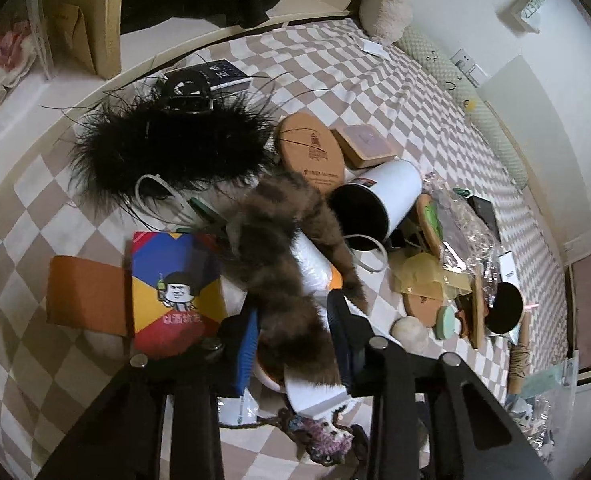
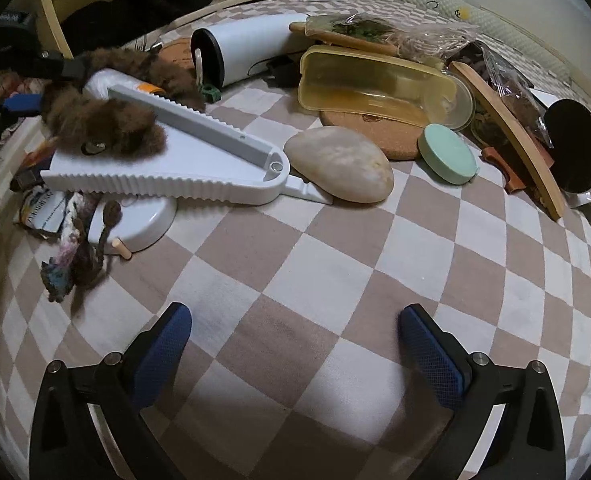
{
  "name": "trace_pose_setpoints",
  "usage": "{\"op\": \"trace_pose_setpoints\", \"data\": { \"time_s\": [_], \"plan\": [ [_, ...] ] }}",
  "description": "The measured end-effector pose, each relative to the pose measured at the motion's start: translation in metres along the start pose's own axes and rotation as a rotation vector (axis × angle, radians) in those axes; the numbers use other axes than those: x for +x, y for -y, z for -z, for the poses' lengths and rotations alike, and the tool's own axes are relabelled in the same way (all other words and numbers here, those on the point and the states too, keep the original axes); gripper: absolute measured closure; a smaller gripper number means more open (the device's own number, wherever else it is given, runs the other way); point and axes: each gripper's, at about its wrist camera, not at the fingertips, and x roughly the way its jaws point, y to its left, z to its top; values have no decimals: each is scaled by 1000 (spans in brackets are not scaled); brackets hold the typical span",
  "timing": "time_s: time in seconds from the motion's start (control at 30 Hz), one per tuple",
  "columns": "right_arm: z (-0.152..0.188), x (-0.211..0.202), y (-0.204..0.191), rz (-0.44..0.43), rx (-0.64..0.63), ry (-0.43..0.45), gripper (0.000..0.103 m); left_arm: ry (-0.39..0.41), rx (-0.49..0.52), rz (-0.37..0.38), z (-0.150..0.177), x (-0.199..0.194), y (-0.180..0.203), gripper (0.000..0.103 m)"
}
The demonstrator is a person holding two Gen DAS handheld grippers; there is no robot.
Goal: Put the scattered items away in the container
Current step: 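Close the left tool on the brown furry strip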
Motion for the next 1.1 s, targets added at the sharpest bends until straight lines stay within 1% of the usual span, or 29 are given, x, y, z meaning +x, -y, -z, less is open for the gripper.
{"op": "trace_pose_setpoints", "data": {
  "time_s": [0.07, 0.1, 0.13, 0.17, 0.2, 0.27, 0.47, 0.53, 0.63, 0.67, 0.7, 0.73, 0.8, 0.87, 0.97, 1.1],
  "plan": [
    [-4, -1, 2, -11, 22, 0, 0, 3, 10, 8, 0, -2, 4, 70],
    [-5, -3, 4, -20, 35, 6, 2, 6, 15, 14, 1, -3, 6, 70],
    [-5, -5, 5, -34, 43, 25, 6, 8, 18, 22, 1, -5, 8, 70],
    [-5, -7, 4, -51, 42, 54, 15, 11, 21, 30, 1, -6, 10, 70],
    [-5, -9, 3, -66, 33, 82, 22, 13, 24, 36, 1, -7, 12, 70],
    [-4, -11, -2, -115, 12, 110, 26, 17, 30, 46, 0, -8, 15, 70],
    [-11, -16, -23, -328, -26, 152, 27, 17, 33, 49, 1, -5, 20, 70],
    [-18, -14, -34, -390, -19, 143, 27, 17, 27, 45, 5, -4, 22, 70],
    [-20, -16, -44, -454, -6, 129, 27, 14, 22, 45, 4, -4, 21, 70],
    [-21, -17, -48, -473, -4, 125, 28, 14, 21, 45, 4, -4, 21, 70],
    [-19, -19, -51, -487, -4, 122, 34, 13, 19, 45, 4, -5, 21, 70],
    [-18, -21, -54, -501, -5, 119, 36, 13, 18, 46, 4, -5, 21, 70],
    [-16, -25, -57, -528, 0, 113, 37, 10, 17, 50, 3, -5, 20, 67],
    [-14, -26, -58, -575, 18, 105, 37, 5, 13, 63, 3, -4, 18, 48],
    [-9, -31, -56, -646, 47, 92, 37, 1, 9, 77, 2, -4, 18, 47],
    [-11, -28, -60, -633, 44, 83, 37, -5, 17, 75, 3, -2, 21, 47]
  ]
}}
